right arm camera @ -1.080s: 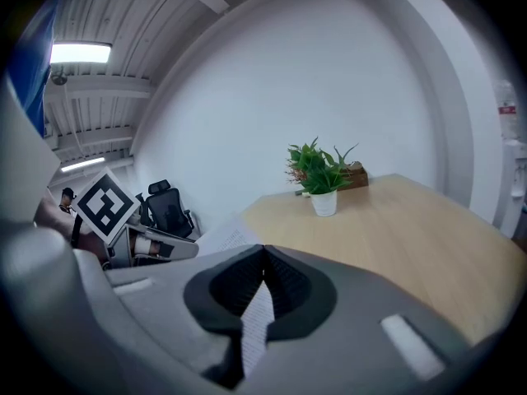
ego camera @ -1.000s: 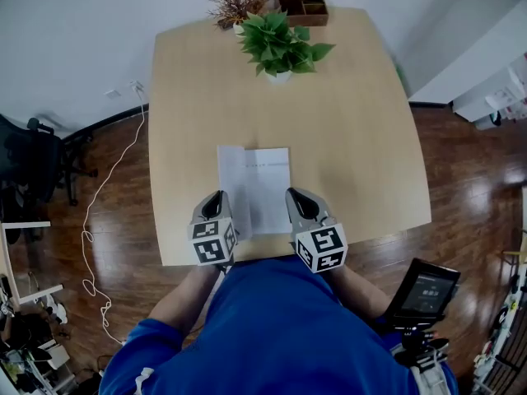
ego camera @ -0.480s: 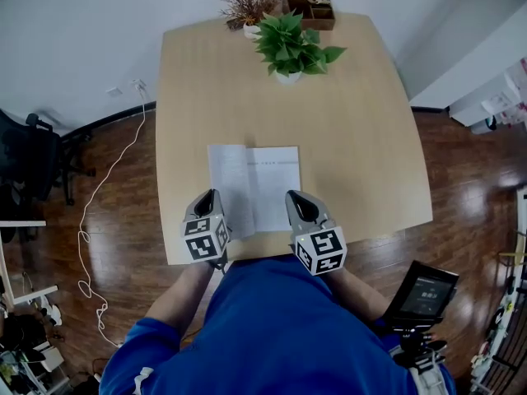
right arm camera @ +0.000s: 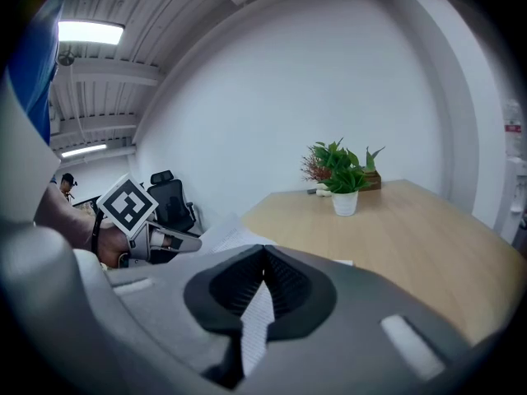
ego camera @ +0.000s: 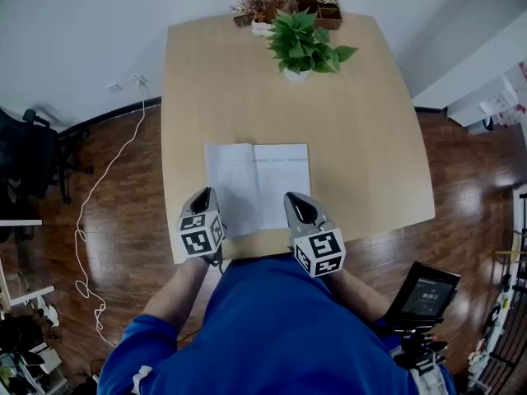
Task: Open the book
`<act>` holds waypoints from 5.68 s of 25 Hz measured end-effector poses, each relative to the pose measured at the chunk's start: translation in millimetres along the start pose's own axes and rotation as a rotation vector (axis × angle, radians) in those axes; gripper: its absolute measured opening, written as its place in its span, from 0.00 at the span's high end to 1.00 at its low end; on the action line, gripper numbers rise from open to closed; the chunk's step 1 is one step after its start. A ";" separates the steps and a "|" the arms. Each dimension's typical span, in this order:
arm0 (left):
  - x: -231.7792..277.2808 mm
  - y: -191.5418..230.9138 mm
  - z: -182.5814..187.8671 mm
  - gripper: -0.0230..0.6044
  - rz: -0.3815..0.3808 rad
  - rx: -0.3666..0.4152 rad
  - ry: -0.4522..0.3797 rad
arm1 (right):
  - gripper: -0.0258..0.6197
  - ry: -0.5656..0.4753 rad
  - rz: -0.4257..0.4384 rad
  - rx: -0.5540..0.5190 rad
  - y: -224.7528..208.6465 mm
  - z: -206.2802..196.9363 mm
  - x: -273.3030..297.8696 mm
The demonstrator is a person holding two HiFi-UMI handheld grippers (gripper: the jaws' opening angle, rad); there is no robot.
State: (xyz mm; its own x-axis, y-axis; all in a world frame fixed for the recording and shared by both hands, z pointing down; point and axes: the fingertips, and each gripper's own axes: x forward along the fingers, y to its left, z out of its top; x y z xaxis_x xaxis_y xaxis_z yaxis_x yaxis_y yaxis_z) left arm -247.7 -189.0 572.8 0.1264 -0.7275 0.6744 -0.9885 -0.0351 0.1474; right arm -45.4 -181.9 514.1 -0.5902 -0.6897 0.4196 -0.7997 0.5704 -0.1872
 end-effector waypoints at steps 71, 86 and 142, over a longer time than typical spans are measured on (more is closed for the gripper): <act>71.5 62.0 -75.7 0.80 0.118 0.376 0.201 | 0.96 0.078 -0.012 -0.020 17.5 -16.0 23.7; 35.6 66.7 -58.4 0.78 0.103 0.269 0.044 | 0.96 0.047 -0.025 -0.035 26.6 -8.0 11.7; -229.7 -200.8 -136.3 0.95 -0.001 0.225 -0.366 | 0.96 -0.088 0.169 -0.113 65.9 -92.4 -243.3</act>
State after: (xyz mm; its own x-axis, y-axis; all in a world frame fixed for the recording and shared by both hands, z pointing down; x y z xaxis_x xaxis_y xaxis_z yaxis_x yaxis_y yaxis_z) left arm -66.8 78.6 486.9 0.1298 -0.9211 0.3671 -0.9871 -0.1551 -0.0403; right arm 55.7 64.7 481.7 -0.7262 -0.6132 0.3108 -0.6739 0.7244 -0.1451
